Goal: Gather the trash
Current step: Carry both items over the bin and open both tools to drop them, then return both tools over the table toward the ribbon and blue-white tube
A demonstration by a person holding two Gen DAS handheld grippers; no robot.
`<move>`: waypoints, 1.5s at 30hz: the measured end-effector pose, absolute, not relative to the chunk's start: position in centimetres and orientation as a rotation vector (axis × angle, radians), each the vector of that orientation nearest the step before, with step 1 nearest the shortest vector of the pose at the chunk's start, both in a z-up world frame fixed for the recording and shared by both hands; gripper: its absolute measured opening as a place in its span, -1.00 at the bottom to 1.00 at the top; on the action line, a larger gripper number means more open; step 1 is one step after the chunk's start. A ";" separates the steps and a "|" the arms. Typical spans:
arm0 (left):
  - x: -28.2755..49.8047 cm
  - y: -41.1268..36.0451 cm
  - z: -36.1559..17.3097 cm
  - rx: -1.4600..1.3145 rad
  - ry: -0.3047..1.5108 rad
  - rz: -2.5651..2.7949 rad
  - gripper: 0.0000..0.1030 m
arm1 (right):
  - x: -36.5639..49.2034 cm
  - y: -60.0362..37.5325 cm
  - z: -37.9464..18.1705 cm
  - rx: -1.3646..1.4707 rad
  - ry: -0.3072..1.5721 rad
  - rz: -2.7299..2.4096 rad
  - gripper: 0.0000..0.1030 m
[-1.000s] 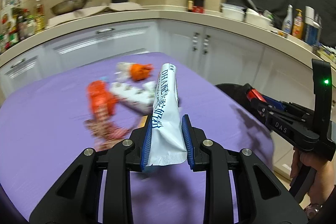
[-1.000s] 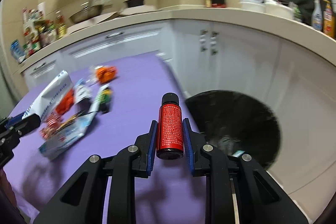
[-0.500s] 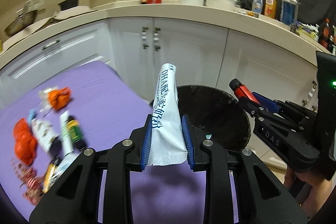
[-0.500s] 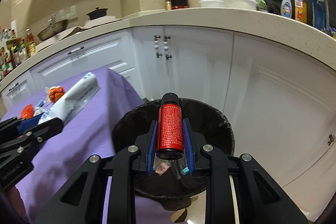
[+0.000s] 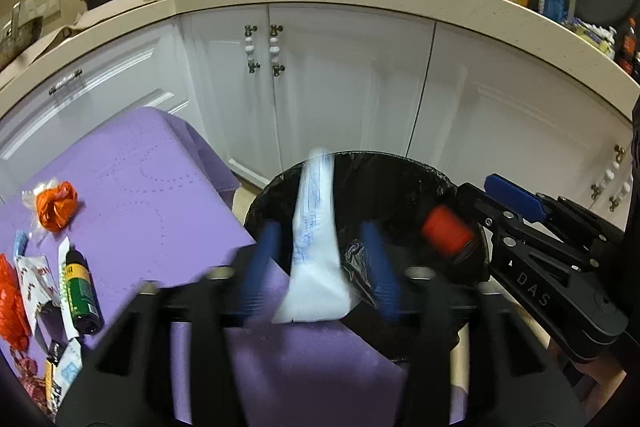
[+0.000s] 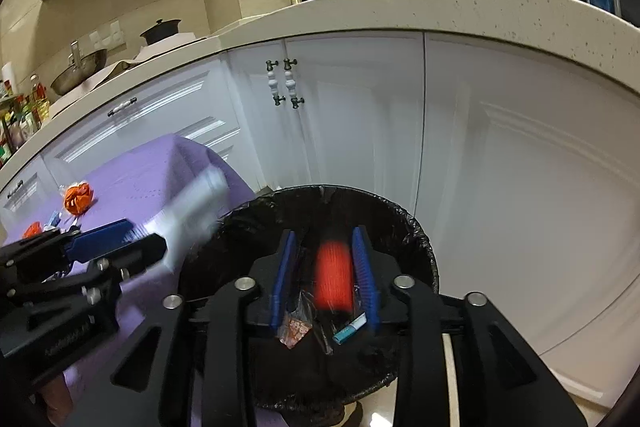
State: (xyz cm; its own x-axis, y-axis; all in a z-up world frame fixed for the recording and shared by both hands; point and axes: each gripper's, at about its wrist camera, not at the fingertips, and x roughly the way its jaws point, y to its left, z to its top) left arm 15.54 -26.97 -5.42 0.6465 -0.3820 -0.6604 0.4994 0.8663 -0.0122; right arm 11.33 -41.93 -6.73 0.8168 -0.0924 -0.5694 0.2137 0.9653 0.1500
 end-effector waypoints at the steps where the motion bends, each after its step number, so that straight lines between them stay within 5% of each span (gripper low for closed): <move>1: 15.5 -26.9 -5.4 0.174 0.705 -0.501 0.07 | 11.3 -41.9 -6.8 0.211 0.595 -0.164 -0.36; 18: 12.9 -20.4 -2.6 0.115 0.655 -0.423 0.08 | 9.7 -37.9 -5.0 0.184 0.576 -0.116 -0.29; 36: 5.8 -1.3 -1.2 0.026 0.628 -0.096 0.12 | 7.8 -21.8 -3.5 0.067 0.574 0.172 -0.12; 45: 3.0 7.9 -2.5 -0.035 0.652 0.071 0.12 | 5.9 -12.3 -3.6 -0.028 0.561 0.316 0.25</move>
